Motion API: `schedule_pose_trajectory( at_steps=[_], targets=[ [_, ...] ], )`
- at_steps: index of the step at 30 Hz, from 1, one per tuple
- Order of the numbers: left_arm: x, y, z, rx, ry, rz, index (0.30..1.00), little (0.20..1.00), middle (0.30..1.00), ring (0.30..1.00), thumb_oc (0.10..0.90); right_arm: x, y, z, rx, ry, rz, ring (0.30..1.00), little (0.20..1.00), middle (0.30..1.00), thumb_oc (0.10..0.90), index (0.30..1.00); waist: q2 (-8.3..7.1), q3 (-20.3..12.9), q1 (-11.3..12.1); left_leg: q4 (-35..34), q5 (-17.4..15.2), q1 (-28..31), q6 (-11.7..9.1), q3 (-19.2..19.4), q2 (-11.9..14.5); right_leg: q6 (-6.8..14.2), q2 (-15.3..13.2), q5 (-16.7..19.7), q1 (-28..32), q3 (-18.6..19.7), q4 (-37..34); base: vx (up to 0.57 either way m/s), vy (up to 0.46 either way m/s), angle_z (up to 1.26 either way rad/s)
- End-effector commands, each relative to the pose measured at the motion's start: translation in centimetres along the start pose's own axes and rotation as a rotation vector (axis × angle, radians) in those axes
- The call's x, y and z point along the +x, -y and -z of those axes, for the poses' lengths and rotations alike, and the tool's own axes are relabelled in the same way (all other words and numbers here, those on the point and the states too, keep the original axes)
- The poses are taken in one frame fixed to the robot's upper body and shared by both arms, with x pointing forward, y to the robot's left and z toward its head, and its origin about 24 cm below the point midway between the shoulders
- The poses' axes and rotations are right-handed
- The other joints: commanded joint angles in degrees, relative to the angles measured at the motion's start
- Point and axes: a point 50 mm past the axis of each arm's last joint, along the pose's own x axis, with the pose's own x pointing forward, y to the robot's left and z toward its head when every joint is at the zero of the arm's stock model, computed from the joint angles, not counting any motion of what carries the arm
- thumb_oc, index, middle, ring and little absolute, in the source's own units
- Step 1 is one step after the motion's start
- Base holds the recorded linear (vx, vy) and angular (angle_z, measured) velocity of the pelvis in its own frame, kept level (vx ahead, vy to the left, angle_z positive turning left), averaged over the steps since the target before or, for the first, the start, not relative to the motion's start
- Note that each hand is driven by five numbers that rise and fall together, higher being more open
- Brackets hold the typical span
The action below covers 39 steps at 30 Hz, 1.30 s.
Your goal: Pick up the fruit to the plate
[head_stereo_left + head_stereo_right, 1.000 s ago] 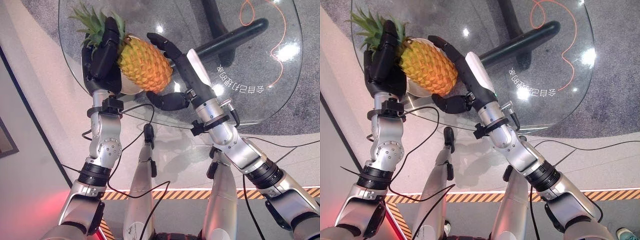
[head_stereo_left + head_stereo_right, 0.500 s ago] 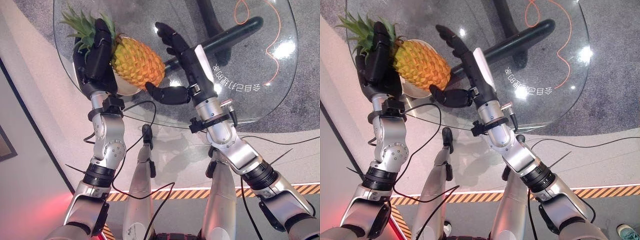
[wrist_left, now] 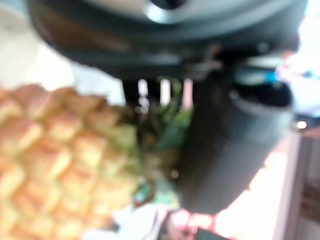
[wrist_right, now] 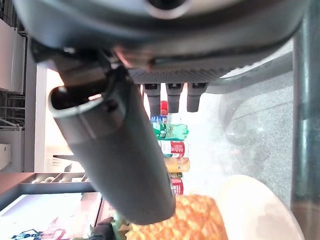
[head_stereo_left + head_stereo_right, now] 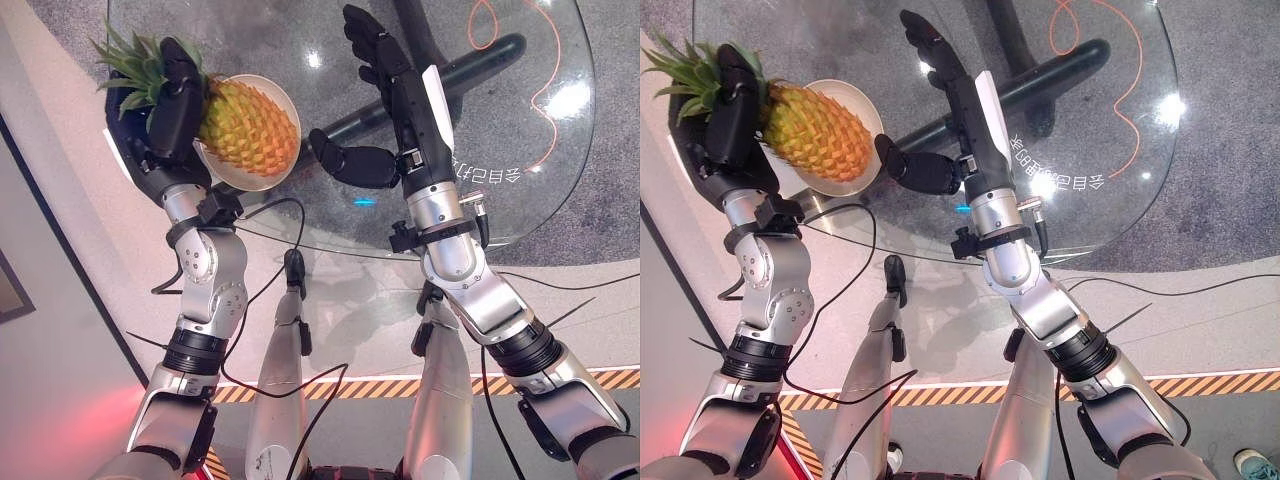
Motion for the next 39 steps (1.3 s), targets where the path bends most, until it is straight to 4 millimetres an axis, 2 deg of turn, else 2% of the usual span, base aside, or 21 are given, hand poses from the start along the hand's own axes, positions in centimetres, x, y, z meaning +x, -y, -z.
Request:
schedule_pose_trajectory(
  at_steps=[1,8,15,20,25,31,33,36,39],
  targets=[
    [1.4,3.5,-6.4,-0.086,0.399,0.149,0.3,0.2,0.3,0.3,0.1,1.5,0.5,-7.3,0.135,0.363,0.064,0.9,0.9,0.9,0.8,0.9,-1.11,-1.4,1.4,1.3,-2.3,2.1,1.1,-0.1,-0.2,-0.9,1.9,5.2,4.1,-4.0,-8.5,0.0,0.0,0.0],
    [1.6,3.5,-6.9,-0.036,0.494,0.145,0.3,0.2,0.3,0.3,0.1,1.6,1.8,-5.9,0.094,0.319,0.165,0.9,0.9,0.9,0.8,0.9,-1.25,-1.4,0.8,1.2,-2.3,2.2,1.0,0.2,-0.1,-0.8,2.0,5.2,4.0,-3.6,-8.5,0.0,0.004,0.0],
    [2.0,2.8,-7.1,0.034,0.545,0.134,0.3,0.2,0.3,0.3,0.1,0.5,5.0,-3.3,0.047,0.249,0.356,0.9,0.9,0.9,0.8,0.9,-1.78,-1.4,-0.4,1.0,-2.6,2.7,0.9,0.5,0.2,-0.6,2.2,5.2,4.1,-3.3,-8.6,0.0,0.0,0.0],
    [2.4,2.0,-7.3,0.088,0.579,0.116,0.3,0.2,0.3,0.3,0.1,-0.9,7.7,-0.8,0.051,0.162,0.52,0.9,0.9,0.9,0.8,0.9,-2.09,-1.4,-1.3,1.0,-2.9,2.9,0.9,0.8,0.5,-0.5,2.4,5.2,3.9,-2.9,-8.6,0.0,0.006,-0.01],
    [3.0,1.2,-7.5,0.159,0.618,0.107,0.3,0.2,0.3,0.3,0.1,-3.2,10.7,2.3,0.114,0.044,0.718,0.9,0.9,0.9,0.8,0.9,-2.68,-1.4,-2.2,0.9,-3.1,3.0,0.8,1.2,0.8,-0.3,2.6,5.2,4.0,-2.7,-8.9,-0.01,0.013,-0.03],
    [3.9,0.9,-7.7,0.2,0.642,0.099,0.3,0.2,0.3,0.3,0.1,-4.8,13.6,4.9,0.158,-0.073,0.906,0.9,0.9,0.9,0.8,0.9,-3.1,-1.4,-2.5,0.7,-3.2,3.3,0.6,1.4,1.2,-0.2,2.9,5.3,4.2,-2.7,-9.1,-0.01,0.007,-0.08],
    [4.4,0.7,-7.8,0.22,0.654,0.09,0.3,0.2,0.3,0.3,0.1,-5.5,14.9,6.0,0.185,-0.115,0.987,0.9,0.9,0.9,0.8,0.9,-3.27,-1.4,-2.5,0.7,-3.2,3.2,0.5,1.3,1.3,-0.2,3.1,5.3,4.1,-2.8,-8.9,0.0,0.002,-0.02],
    [4.8,0.7,-7.8,0.231,0.664,0.081,0.3,0.2,0.3,0.3,0.1,-6.1,15.9,6.9,0.24,-0.154,1.054,0.9,0.9,0.9,0.8,0.9,-3.49,-1.4,-2.5,0.8,-3.1,2.9,0.3,1.4,1.4,-0.2,3.4,5.3,4.0,-2.8,-8.9,0.0,0.0,0.0],
    [5.5,0.5,-8.0,0.258,0.688,0.069,0.3,0.2,0.3,0.3,0.1,-7.4,17.3,8.7,0.315,-0.227,1.149,0.9,0.9,0.9,0.8,0.9,-3.98,-1.4,-2.6,0.9,-3.1,2.5,0.1,1.4,1.7,-0.3,3.7,5.3,3.8,-2.9,-9.1,0.0,0.0,0.0]
  ],
)
